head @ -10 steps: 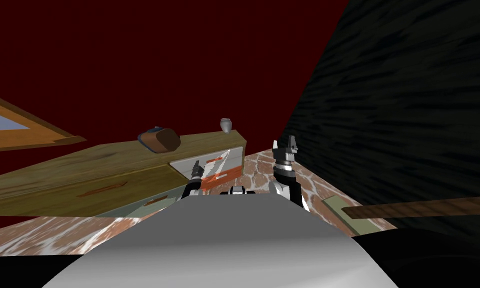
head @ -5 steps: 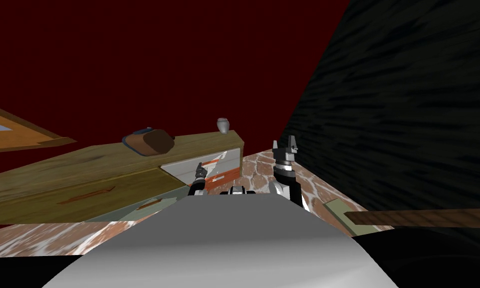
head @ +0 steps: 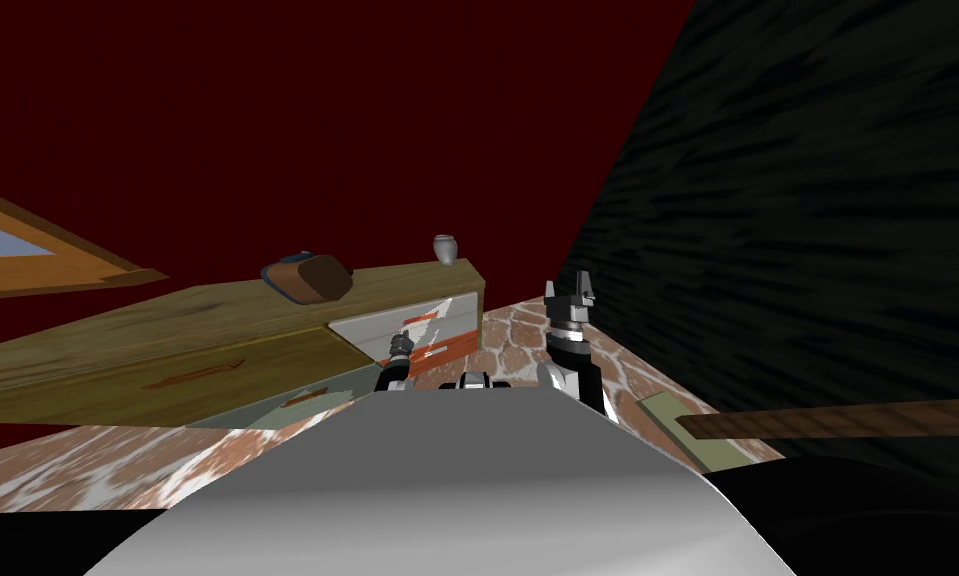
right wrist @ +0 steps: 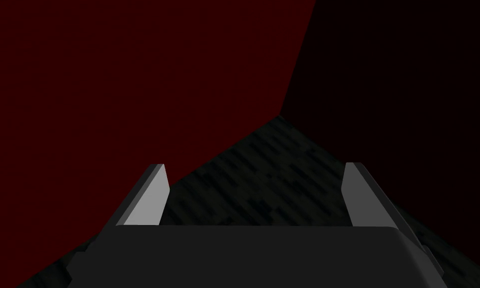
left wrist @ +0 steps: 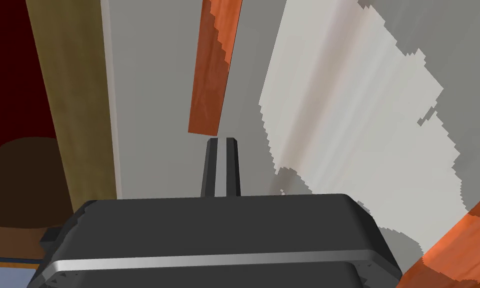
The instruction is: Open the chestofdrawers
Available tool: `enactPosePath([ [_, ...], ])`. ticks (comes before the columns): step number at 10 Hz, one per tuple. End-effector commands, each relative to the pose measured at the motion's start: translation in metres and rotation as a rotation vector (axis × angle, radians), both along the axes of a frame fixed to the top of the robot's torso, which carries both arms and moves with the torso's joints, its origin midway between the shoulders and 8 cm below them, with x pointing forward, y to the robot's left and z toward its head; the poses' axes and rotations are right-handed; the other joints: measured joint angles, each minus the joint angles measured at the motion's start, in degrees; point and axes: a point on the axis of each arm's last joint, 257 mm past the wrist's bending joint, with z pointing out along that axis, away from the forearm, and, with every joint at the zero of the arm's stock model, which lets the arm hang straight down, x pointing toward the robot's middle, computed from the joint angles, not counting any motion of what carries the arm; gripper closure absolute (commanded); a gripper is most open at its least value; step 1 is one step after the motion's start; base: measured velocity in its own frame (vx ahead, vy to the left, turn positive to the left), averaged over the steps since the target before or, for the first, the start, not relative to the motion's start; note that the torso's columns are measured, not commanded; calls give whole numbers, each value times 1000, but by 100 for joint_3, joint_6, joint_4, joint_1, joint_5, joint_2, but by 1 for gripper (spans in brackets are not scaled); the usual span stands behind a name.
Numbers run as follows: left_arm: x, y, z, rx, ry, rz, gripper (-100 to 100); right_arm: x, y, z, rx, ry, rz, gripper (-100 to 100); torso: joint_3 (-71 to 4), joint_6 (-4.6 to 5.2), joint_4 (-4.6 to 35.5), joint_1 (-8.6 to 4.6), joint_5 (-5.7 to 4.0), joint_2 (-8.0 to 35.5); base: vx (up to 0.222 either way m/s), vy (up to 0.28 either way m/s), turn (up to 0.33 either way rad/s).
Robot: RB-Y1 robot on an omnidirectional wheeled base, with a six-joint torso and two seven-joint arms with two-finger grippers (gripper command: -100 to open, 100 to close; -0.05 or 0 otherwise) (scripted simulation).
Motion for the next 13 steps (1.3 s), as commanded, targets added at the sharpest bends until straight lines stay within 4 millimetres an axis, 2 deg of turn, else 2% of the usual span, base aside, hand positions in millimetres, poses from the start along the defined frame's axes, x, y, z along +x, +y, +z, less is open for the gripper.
enactPosePath([
  [1, -4, -1, 2, 1, 2, -2, 100, 0, 0, 0, 0, 0, 0, 0, -9, -1, -3, 7, 1, -15, -172, -42, 11],
  [2, -3, -1, 2, 1, 2, -2, 100, 0, 0, 0, 0, 0, 0, 0, -15, -1, -6, 14, 3, -23, -84, -18, 2],
  [3, -3, 8, 5, 36, 8, -14, -100, 0, 0, 0, 0, 0, 0, 0, -31, 0, -13, 18, 5, -52, -15, -4, -2],
  [8, 0, 34, 18, 134, 25, -46, -100, 0, 0, 0, 0, 0, 0, 0, -12, -1, -5, 6, 1, -19, 26, 8, 0],
  [11, 6, 37, 25, 124, 29, -40, -100, 0, 0, 0, 0, 0, 0, 0, -34, -1, -15, 11, 3, -55, 152, 42, -5],
  [13, 7, 25, 21, 67, 21, -21, -100, 0, 0, 0, 0, 0, 0, 0, -14, -1, -6, 6, 2, -20, 112, 39, -2],
])
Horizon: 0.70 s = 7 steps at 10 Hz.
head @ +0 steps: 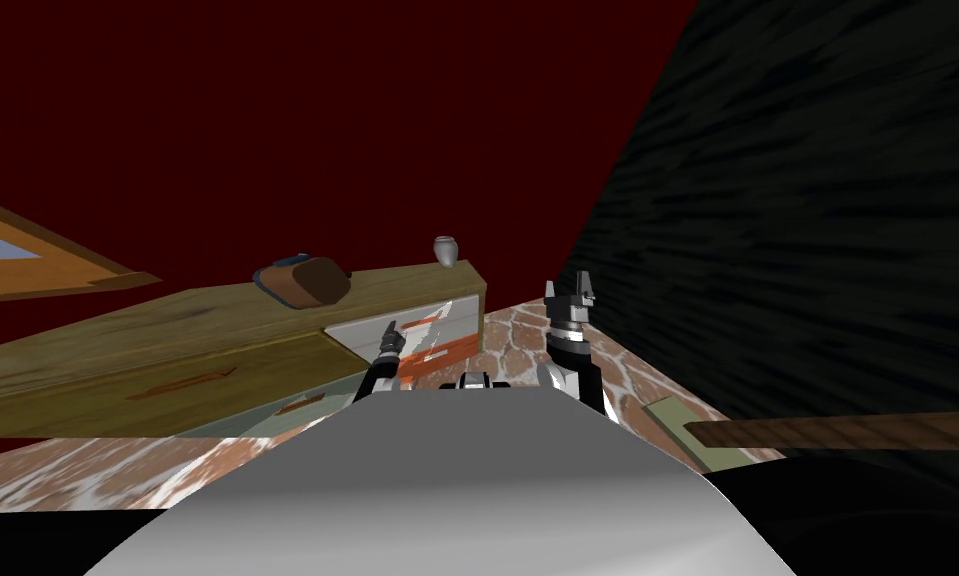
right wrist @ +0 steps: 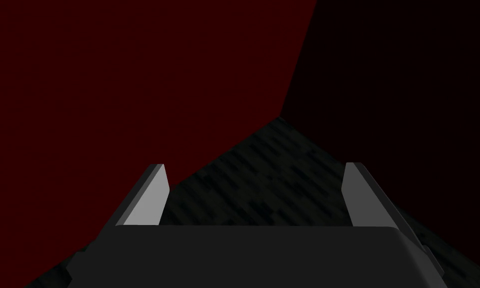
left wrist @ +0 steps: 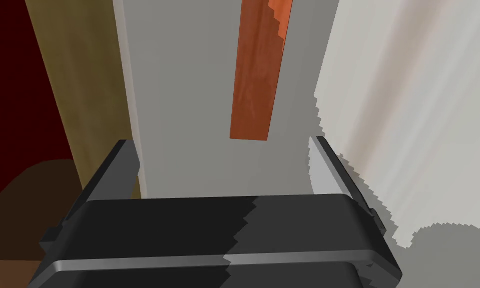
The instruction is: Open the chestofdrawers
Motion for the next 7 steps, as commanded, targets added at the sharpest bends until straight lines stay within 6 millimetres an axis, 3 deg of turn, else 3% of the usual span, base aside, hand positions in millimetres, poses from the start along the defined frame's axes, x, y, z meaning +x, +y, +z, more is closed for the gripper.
enactPosePath([
  [1, 1, -12, -5, -55, -6, 18, -100, 0, 0, 0, 0, 0, 0, 0, 15, 0, 7, -9, -2, 23, 36, 2, 0],
  [4, 1, -25, -10, -112, -13, 36, -100, 0, 0, 0, 0, 0, 0, 0, 9, 0, 5, -3, -2, 13, 1, -2, 0],
  [6, 0, -24, -10, -104, -12, 33, -100, 0, 0, 0, 0, 0, 0, 0, -3, 0, -1, 3, 0, -7, 0, 0, 0],
  [7, 0, -24, -10, -104, -12, 33, 100, 0, 0, 0, 0, 0, 0, 0, -4, 0, -1, 2, 0, -8, 0, 0, 0],
])
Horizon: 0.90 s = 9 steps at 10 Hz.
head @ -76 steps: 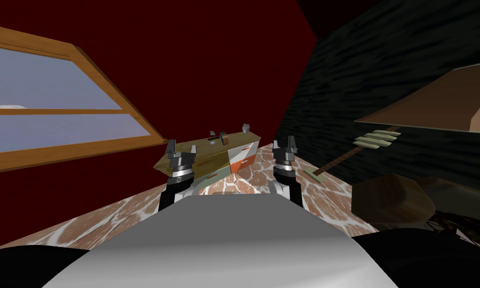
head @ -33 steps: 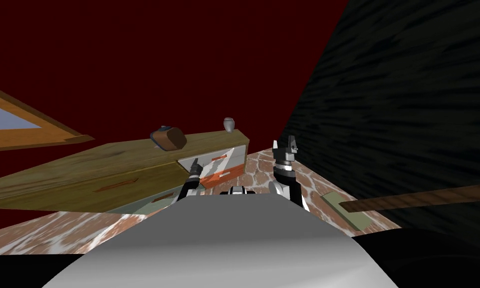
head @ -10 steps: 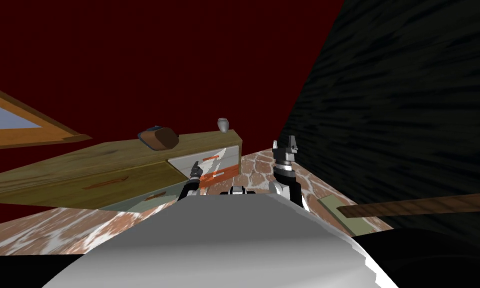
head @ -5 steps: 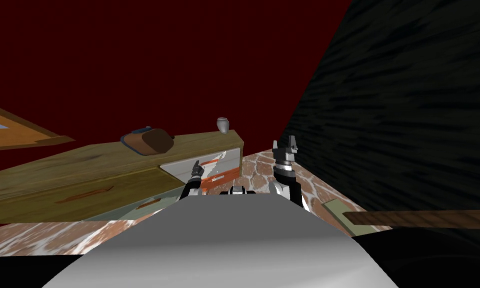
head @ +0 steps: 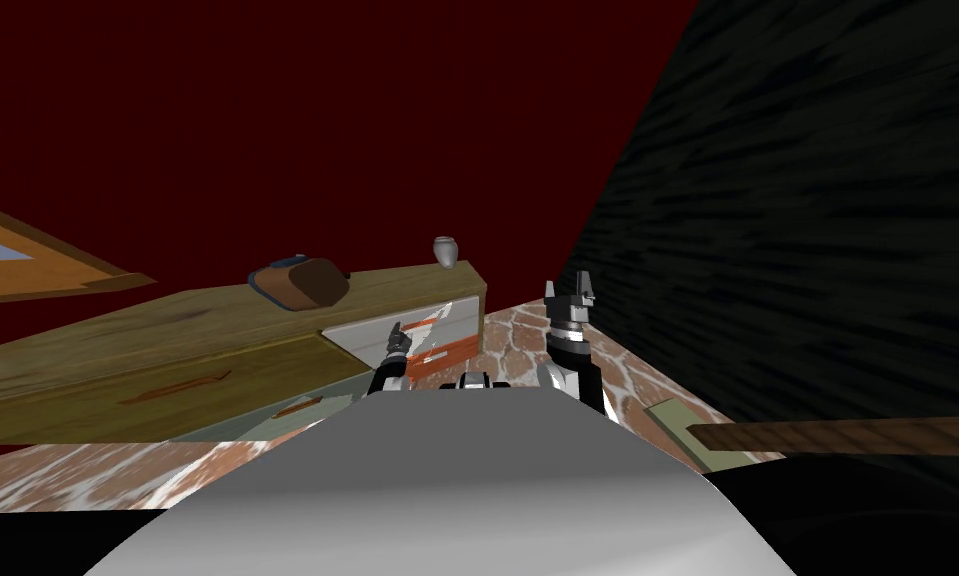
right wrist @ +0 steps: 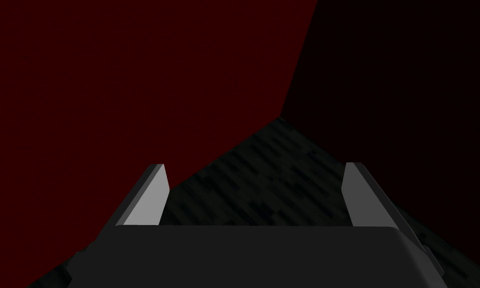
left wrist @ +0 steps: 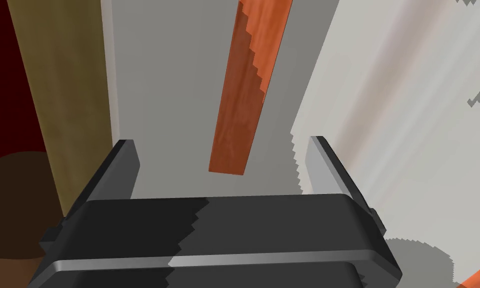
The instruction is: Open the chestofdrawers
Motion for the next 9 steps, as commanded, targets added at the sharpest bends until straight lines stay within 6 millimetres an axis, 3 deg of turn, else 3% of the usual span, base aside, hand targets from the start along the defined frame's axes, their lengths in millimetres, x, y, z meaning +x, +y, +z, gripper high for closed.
enactPosePath([
  [1, -2, 0, 2, 0, 0, -1, 100, 0, 0, 0, 0, 0, 0, 0, 1, 0, 1, -1, 0, 2, -93, -48, 9],
  [5, -5, -1, 4, 1, -1, -4, 100, 0, 0, 0, 0, 0, 0, 0, 10, 1, 5, -6, -2, 14, -171, -61, 9],
  [6, -5, 5, 7, 26, 3, -12, -100, 0, 0, 0, 0, 0, 0, 0, -17, 0, -7, 12, 3, -31, -20, -7, -2],
  [9, -4, 16, 12, 75, 10, -29, -100, 0, 0, 0, 0, 0, 0, 0, -9, 0, -4, 3, 1, -15, 21, 7, 0],
])
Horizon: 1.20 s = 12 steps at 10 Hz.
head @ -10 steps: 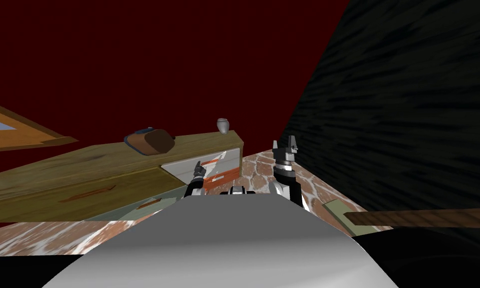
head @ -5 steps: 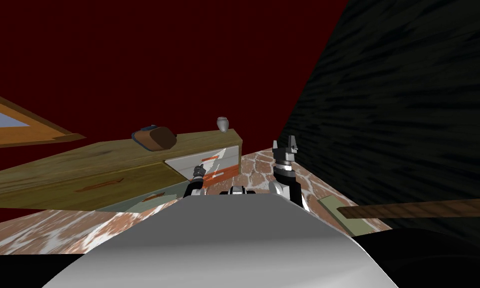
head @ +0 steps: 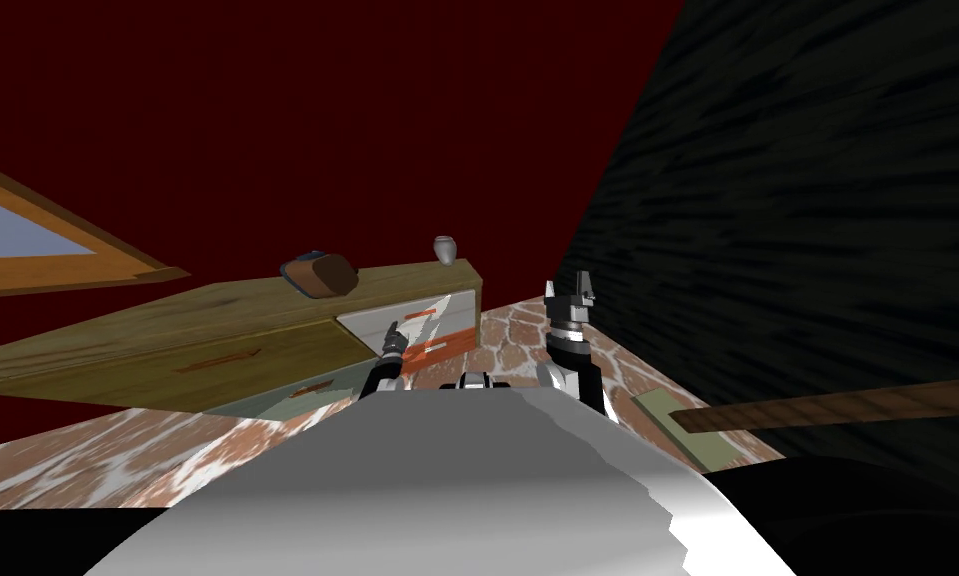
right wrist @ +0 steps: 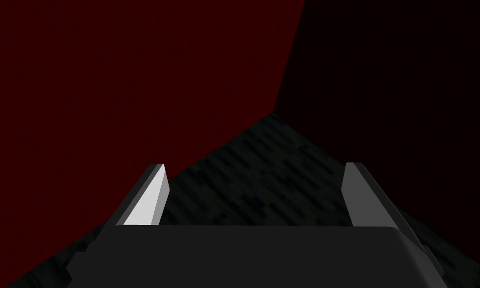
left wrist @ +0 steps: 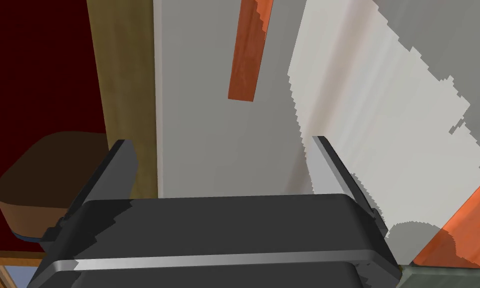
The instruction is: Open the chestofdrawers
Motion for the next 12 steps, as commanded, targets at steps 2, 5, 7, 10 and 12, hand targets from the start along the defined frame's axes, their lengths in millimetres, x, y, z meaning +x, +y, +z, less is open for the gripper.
enactPosePath([
  [2, 1, 15, 8, 62, 8, -20, -100, 0, 0, 0, 0, 0, 0, 0, 17, 0, 8, -5, -2, 25, 34, 15, -2],
  [5, 5, 16, 4, 54, 8, -13, -100, 0, 0, 0, 0, 0, 0, 0, -4, 0, -2, 4, 1, -6, 151, 49, -7],
  [7, 5, 5, -2, 5, 2, 2, -100, 0, 0, 0, 0, 0, 0, 0, 11, 0, 4, -7, -2, 19, 113, 40, -3],
  [10, 5, -7, -9, -47, -5, 19, -100, 0, 0, 0, 0, 0, 0, 0, 33, 0, 15, -15, -5, 51, 4, 0, 0],
  [12, 4, -5, -7, -38, -4, 16, -100, 0, 0, 0, 0, 0, 0, 0, 12, 0, 6, -3, -1, 19, -3, -2, 0],
])
